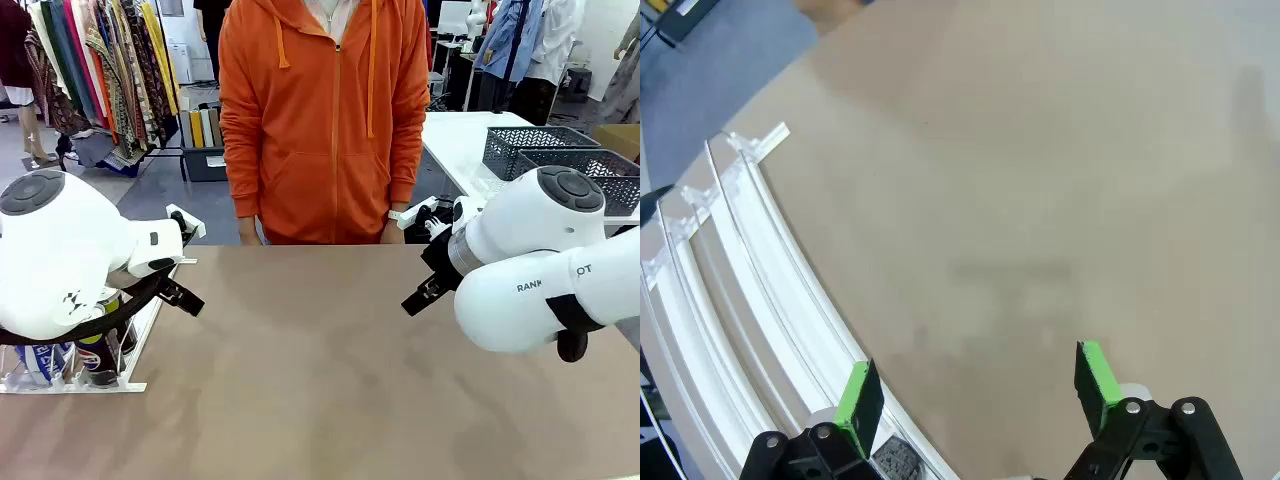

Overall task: Retrieve and store the cans from the dispenser.
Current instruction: Pick up one can from the Automatic Can Dispenser and place it in the middle of the table.

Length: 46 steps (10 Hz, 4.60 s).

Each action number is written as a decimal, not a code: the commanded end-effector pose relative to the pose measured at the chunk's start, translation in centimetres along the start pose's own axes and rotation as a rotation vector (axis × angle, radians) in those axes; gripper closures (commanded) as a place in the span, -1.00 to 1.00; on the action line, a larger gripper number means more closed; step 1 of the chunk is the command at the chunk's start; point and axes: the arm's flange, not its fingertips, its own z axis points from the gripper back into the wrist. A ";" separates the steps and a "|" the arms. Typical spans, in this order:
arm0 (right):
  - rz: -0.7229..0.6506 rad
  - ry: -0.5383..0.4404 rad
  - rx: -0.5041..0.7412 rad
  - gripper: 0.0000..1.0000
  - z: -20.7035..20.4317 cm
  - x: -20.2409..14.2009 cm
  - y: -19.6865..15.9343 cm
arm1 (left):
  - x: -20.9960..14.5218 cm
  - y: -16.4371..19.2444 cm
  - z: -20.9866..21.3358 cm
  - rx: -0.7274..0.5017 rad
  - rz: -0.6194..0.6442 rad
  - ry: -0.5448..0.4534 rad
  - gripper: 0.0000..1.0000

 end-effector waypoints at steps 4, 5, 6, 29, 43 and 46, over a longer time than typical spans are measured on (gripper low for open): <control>0.000 0.000 0.000 -1.00 0.0 0.0 0.0 | 0.0 0.0 0.0 0.000 0.000 -0.001 -1.00; 0.000 0.000 0.000 -1.00 0.0 0.0 0.0 | 0.0 0.0 0.0 0.000 0.000 -0.001 -1.00; 0.000 0.000 0.000 -1.00 0.0 0.0 0.0 | 0.0 0.0 0.0 0.000 0.000 -0.001 -1.00; -1.252 -0.499 0.992 -1.00 18.6 -27.4 -20.9 | -30.0 22.2 25.5 -0.806 1.117 -0.508 -1.00; -1.279 -0.456 1.044 -1.00 22.4 -28.6 -22.8 | -16.2 12.2 24.9 -0.719 0.665 -0.012 -1.00; -1.279 -0.456 1.044 -1.00 22.4 -28.6 -22.8 | -10.9 6.7 22.1 -0.338 0.438 0.284 -1.00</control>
